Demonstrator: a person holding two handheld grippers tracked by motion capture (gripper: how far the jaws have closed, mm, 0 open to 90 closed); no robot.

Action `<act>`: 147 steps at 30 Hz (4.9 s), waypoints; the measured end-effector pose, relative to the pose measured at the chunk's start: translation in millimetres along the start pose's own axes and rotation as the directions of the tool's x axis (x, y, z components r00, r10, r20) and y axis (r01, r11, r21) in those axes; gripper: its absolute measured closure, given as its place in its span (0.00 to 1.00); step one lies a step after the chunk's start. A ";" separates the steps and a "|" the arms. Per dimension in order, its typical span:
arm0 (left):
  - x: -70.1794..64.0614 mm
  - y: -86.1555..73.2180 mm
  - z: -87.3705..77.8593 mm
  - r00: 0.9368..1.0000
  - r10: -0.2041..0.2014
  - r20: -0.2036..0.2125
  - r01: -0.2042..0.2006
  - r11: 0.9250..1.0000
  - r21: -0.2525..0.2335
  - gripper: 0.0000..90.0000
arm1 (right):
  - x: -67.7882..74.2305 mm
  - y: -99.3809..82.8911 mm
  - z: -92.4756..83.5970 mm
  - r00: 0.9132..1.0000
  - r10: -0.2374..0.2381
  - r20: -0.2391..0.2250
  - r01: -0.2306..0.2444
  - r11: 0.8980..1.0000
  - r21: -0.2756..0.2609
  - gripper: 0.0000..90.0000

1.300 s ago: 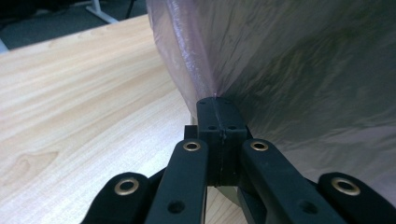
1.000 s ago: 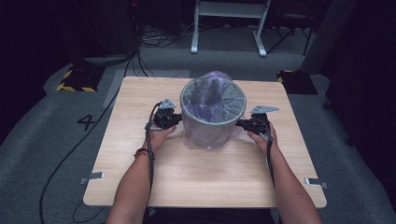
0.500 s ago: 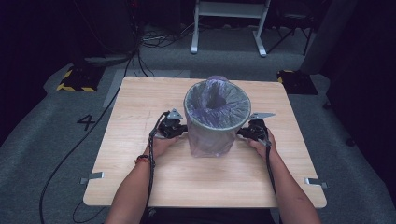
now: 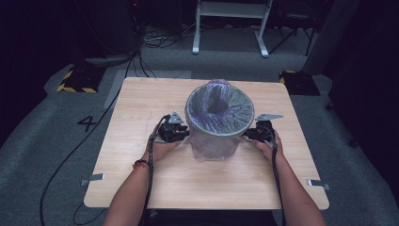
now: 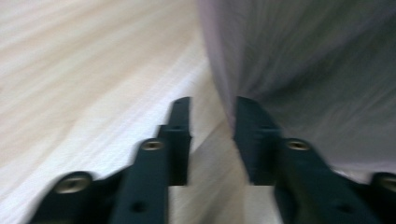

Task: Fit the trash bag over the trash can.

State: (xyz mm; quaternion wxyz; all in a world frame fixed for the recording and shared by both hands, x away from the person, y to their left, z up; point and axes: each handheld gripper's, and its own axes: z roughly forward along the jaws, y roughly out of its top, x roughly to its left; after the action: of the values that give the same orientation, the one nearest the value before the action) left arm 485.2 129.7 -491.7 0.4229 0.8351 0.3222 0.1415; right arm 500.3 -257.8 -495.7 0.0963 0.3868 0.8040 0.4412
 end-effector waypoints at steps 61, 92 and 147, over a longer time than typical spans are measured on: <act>-69.2 -75.0 -75.3 0.998 0.055 0.020 -0.057 0.990 0.133 0.17 | 74.0 95.5 -133.7 0.955 -0.284 0.089 0.298 0.912 -0.284 0.23; -69.2 -74.9 -75.0 0.998 0.054 0.021 -0.056 0.989 0.133 0.16 | 105.5 137.8 -72.5 0.942 -0.335 -0.010 0.333 0.938 -0.092 0.19; -69.7 -74.9 -75.0 0.998 0.062 0.032 -0.066 0.989 0.132 0.16 | 118.5 161.0 -18.7 0.953 -0.303 -0.017 0.278 0.849 0.449 0.23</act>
State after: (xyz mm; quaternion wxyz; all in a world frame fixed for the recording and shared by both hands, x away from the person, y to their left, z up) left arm 363.3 162.6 -503.7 0.3661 0.8731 0.2982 0.1218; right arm 496.6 -135.7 -336.3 0.0924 0.2845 0.9298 0.2144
